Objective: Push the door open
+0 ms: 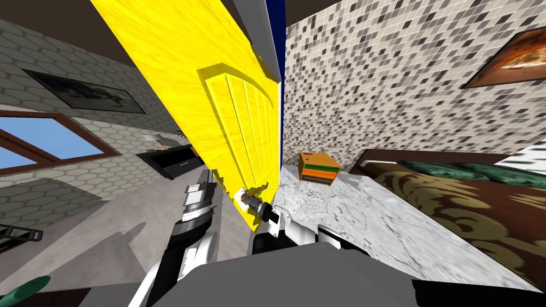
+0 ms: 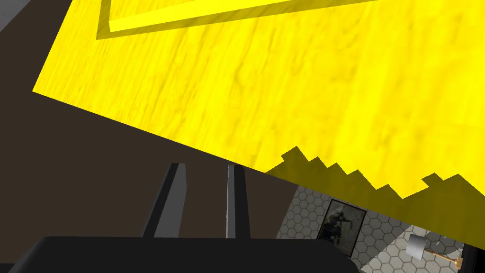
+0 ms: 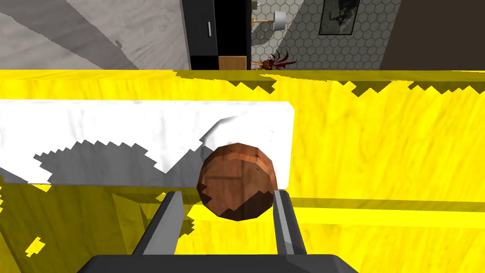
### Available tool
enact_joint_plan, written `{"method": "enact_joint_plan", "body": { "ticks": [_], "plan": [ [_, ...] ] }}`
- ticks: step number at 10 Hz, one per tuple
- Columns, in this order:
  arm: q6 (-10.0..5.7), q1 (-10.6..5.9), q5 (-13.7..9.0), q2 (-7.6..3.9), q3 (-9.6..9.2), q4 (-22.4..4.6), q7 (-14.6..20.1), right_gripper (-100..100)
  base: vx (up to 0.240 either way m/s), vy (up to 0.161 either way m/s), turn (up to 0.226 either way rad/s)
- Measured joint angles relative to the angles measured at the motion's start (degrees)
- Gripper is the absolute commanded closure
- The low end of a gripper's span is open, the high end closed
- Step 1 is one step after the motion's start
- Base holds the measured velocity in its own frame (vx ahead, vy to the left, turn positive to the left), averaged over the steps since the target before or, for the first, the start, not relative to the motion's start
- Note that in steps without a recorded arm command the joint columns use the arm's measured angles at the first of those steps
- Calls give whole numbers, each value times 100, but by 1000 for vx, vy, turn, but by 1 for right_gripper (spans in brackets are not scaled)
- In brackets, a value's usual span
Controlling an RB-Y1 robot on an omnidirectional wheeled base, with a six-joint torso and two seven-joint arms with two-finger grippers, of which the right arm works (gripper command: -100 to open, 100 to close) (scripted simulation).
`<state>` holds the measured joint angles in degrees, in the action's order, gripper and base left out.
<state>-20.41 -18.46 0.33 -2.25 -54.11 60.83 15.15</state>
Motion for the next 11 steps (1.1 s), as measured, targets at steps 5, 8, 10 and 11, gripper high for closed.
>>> {"method": "enact_joint_plan", "body": {
  "ticks": [5,8,10,11],
  "plan": [
    [-6,2,0,-5,-1,-4,2,-100,-31,-28,-22],
    [-29,46,-25,-73,96,23,-14,-100,-181,-128,-77],
    [-33,61,-37,-48,130,43,-14,-100,-19,10,18],
    [-39,69,-32,-75,147,24,-28,-100,89,167,21]
  ]
}}
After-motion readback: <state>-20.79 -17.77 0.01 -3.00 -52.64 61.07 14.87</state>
